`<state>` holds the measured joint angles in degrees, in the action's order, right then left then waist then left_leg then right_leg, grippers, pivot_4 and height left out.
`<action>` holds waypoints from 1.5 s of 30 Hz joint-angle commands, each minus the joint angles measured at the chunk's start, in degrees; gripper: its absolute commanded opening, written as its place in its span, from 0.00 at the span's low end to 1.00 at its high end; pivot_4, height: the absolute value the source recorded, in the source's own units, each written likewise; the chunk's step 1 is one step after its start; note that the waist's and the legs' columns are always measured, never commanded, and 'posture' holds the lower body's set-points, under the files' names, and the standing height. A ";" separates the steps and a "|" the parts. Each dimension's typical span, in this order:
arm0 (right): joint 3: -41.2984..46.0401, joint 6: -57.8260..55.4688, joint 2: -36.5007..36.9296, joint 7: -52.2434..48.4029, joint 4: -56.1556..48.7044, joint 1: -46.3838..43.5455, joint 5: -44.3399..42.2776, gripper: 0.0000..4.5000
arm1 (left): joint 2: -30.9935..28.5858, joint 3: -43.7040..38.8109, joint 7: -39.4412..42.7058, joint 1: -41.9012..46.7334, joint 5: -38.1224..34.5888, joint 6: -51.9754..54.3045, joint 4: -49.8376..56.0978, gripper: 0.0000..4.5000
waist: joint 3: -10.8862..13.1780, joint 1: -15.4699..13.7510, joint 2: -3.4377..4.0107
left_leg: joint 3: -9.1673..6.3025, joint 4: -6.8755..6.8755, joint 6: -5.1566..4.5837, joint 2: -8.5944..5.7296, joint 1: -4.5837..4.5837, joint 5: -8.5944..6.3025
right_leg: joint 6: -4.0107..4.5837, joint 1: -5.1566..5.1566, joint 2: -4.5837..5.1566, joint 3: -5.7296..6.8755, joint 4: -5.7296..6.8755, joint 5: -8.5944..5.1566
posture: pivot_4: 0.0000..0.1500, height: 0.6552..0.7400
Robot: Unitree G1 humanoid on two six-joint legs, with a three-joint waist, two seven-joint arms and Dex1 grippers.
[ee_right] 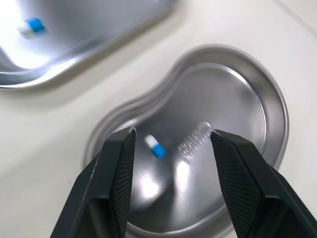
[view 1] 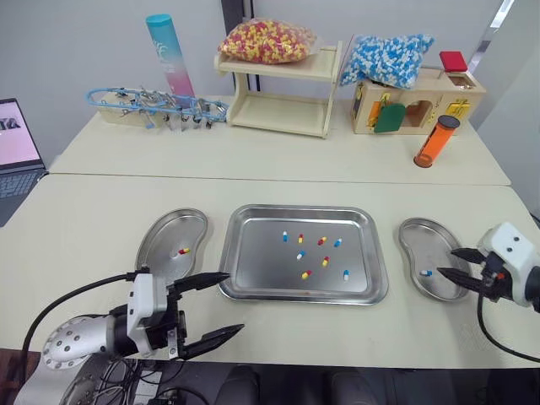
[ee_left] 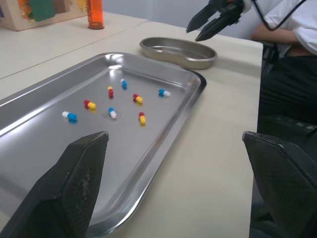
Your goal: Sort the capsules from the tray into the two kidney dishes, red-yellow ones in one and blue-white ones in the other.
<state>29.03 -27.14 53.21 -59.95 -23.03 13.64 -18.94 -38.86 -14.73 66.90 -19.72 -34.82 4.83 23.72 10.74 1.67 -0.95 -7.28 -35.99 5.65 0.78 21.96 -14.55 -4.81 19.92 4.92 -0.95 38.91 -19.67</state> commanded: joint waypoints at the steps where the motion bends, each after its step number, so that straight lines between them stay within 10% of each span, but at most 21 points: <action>1: 6.22 3.13 -1.64 -2.85 -4.00 2.98 -4.09 0.56 | 0.80 -2.35 -0.24 0.02 0.68 -3.06 -2.18 1.00 | -0.01 0.00 -0.01 | -0.01 0.00 0.00 0.00 0.00 0.00 | 0.00 -0.02 0.00 0.02 0.00 0.00 | 1.00 1.00; 16: 12.99 18.18 -15.53 -0.51 -8.60 19.34 -3.11 0.56 | 1.10 -2.58 1.46 0.60 1.90 -8.06 -8.76 1.00 | -0.06 0.27 0.06 | -0.04 0.01 0.00 0.02 -0.20 0.00 | -0.01 -0.25 0.00 0.04 -0.02 -0.01 | 1.00 1.00; 23: 12.92 22.87 -18.94 1.78 -5.90 22.72 -2.35 0.97 | 2.20 -2.90 0.15 -1.18 2.56 -9.46 -8.72 1.00 | -0.08 0.05 0.06 | -0.05 0.02 0.00 0.02 -0.22 0.00 | 0.00 -0.28 0.00 0.04 -0.03 -0.01 | 1.00 1.00; 27: 11.97 25.47 -19.00 1.64 -4.09 24.01 -1.95 1.00 | 2.73 -2.69 -0.74 -1.26 2.63 -9.79 -8.68 1.00 | -0.10 0.01 0.07 | -0.05 0.02 0.00 0.02 -0.22 0.00 | 0.00 -0.29 0.00 0.04 -0.04 -0.01 | 1.00 1.00; 45: -9.73 -4.40 3.31 5.69 -10.13 -10.57 -15.25 1.00 | 4.01 -0.43 -3.26 -1.02 3.98 -9.37 -6.82 1.00 | -0.12 0.10 0.09 | -0.09 -0.01 0.00 0.01 -0.20 0.00 | 0.00 -0.28 0.00 0.08 -0.04 0.00 | 1.00 1.00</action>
<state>21.78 -28.72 55.86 -55.70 -31.27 5.35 -32.61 -34.98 -14.92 64.19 -20.48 -30.81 -4.11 15.21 10.63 1.77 -0.86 -7.38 -36.00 5.64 0.79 21.77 -14.55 -4.80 19.64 4.93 -0.85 38.86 -19.68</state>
